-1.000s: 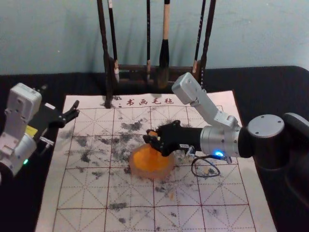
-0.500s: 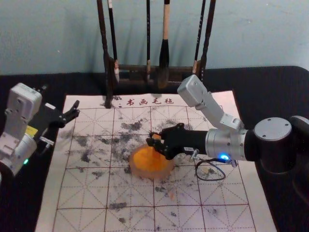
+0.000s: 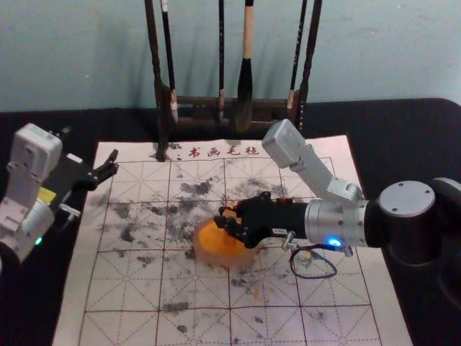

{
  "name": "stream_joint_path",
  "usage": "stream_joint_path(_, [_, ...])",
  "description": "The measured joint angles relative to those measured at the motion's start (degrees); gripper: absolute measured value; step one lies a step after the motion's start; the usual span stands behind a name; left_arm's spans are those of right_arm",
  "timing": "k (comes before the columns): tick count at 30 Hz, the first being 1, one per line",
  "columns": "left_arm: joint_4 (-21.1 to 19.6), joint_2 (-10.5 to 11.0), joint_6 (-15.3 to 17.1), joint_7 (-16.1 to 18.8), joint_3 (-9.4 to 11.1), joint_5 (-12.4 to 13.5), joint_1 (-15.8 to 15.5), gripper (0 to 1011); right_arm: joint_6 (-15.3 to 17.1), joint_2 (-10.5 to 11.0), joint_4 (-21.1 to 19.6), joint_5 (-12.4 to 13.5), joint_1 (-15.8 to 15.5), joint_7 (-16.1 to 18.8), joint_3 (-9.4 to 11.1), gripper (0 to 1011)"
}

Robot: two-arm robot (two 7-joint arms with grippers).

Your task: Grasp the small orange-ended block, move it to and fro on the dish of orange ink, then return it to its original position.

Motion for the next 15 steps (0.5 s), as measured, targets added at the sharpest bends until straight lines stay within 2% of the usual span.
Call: stream_joint_path(15, [0.0, 0.0, 0.0, 0.0, 0.0, 0.0, 0.0, 1001, 0.3, -1.7, 1.0, 0.1, 0.9, 0.0, -1.3, 130])
